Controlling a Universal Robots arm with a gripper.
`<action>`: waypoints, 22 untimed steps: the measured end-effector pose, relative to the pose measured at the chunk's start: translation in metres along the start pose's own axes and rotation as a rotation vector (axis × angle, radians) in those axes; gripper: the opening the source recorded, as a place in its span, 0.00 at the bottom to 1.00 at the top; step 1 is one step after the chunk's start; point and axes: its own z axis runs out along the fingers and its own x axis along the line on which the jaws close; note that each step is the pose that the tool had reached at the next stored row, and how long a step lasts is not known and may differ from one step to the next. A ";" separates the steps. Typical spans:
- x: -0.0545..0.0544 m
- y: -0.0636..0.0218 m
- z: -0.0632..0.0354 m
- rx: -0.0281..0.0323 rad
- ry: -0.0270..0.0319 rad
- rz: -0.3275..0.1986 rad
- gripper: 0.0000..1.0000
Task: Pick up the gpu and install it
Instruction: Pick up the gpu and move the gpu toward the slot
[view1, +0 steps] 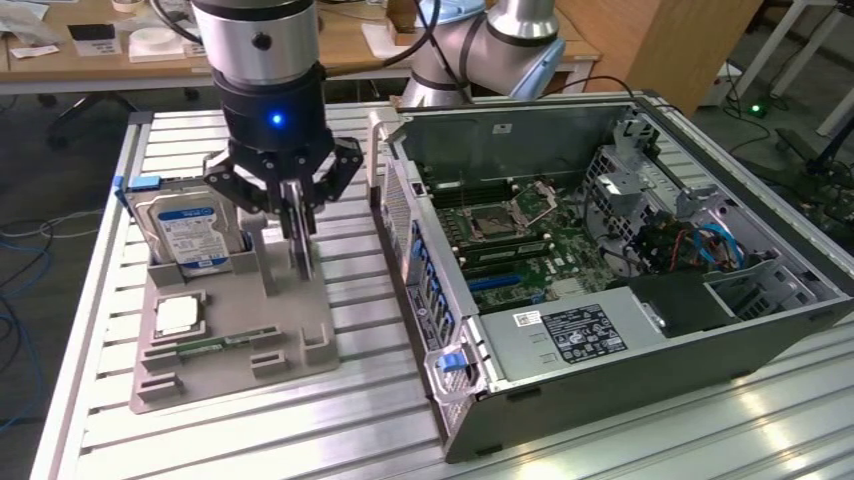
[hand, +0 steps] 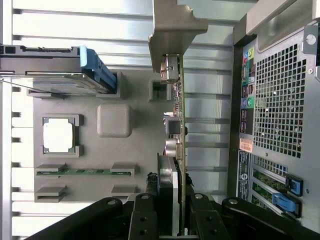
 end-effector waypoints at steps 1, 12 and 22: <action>0.000 0.0001 -0.0016 0.0000 0.0001 0.000 0.28; -0.001 0.0008 -0.0186 0.0000 0.0000 0.000 0.28; -0.001 0.0013 -0.0313 0.0000 0.0000 0.000 0.28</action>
